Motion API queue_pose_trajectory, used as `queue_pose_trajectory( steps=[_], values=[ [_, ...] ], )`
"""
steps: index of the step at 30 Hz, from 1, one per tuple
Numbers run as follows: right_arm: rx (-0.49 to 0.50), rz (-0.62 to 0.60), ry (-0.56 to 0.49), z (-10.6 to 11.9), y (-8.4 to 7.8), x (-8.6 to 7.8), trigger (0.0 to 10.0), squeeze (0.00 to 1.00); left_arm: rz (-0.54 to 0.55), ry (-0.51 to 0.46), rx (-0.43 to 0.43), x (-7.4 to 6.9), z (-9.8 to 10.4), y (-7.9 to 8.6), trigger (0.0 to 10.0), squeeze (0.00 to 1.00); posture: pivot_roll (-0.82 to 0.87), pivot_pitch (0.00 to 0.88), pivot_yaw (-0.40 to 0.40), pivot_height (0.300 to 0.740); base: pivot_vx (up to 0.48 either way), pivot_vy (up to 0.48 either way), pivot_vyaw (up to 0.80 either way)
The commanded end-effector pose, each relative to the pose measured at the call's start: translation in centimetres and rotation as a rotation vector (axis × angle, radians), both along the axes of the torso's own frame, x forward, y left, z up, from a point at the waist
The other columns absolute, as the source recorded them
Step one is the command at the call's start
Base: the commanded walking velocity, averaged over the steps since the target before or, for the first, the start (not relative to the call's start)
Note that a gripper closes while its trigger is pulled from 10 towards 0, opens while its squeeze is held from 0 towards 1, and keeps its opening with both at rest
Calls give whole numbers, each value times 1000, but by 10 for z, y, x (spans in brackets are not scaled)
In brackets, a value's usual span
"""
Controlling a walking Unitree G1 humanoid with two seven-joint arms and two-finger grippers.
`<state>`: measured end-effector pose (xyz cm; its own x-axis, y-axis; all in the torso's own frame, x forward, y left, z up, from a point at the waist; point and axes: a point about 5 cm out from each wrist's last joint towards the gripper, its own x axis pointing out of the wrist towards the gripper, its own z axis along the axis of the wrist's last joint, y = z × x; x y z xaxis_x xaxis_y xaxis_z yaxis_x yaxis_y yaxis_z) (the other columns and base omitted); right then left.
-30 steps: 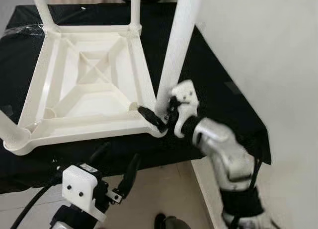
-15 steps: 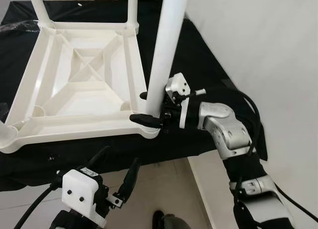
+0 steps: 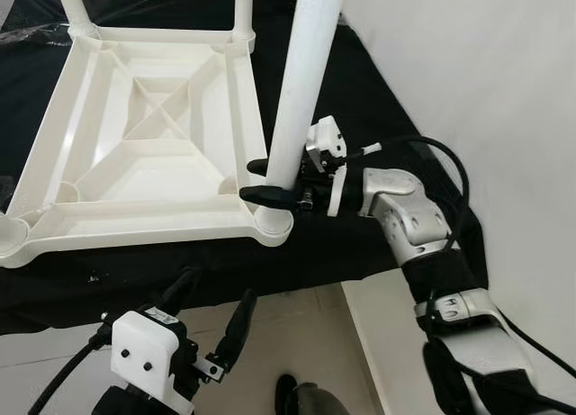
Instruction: Building children table
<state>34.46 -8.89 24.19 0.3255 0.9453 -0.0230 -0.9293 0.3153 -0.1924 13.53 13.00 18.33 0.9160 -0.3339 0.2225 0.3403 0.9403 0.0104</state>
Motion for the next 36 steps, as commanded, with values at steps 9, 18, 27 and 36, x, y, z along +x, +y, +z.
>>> queue_pose_trajectory(
  steps=[9, 18, 27, 36],
  values=[
    [23, -941, 77, -37, -8, -51, 0, 0, 0, 1, -2, 6, -2, 4, 10000, 0, 43, 227, -117, 740, 0, 0, 0],
    [106, -810, 153, -28, 27, -43, 10000, 322, 15, -8, 3, 10, -5, 3, 10000, 0, 75, 217, -139, 740, 0, 0, 0],
    [107, -279, 98, -8, 35, -42, 10000, 1000, 16, -15, 2, 8, -2, 3, 10000, 0, 82, 237, -148, 740, 0, 0, 0],
    [52, -59, 50, -6, 22, -12, 10000, 0, 11, -12, -2, 5, -2, -1, 10000, 0, 113, 249, -158, 740, 0, 0, 0]
  ],
)
